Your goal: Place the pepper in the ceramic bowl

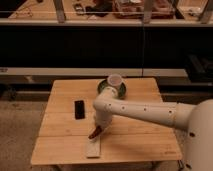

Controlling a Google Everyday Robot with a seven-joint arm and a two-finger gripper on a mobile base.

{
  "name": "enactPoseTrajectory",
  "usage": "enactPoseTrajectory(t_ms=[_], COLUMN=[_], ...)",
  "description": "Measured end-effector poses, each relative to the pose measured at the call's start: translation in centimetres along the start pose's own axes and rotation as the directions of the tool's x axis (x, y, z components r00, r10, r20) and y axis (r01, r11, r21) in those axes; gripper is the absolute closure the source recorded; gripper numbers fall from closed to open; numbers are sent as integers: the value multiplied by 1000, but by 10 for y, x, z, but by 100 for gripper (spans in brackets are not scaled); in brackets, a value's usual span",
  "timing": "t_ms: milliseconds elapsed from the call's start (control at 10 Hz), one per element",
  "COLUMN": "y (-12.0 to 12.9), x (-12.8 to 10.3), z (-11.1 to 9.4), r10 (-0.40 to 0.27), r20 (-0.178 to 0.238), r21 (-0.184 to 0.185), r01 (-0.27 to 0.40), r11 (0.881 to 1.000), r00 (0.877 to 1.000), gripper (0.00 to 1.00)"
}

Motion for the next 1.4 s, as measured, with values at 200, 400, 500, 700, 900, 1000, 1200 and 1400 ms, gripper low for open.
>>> enactPoseTrajectory(t_ms=[200,400,500,700,900,1000,1200,1400], y=[24,48,57,72,75,74,75,75], x=[6,12,17,32,38,37,38,38], z=[-7,-12,-14,-19,-21,-21,-21,-21], r10=[46,97,119,172,189,185,188,187], r20=[-15,-26,-31,-41,-43,-44,-45,-45], r21=[-10,-21,-22,-18,-15,-15,-15,-15], r01=[-46,-98,-120,-173,-190,-186,-189,-188], r11=[999,995,993,985,982,982,982,982], r00=[999,995,992,984,981,982,981,981], gripper=[100,100,100,100,100,100,100,100])
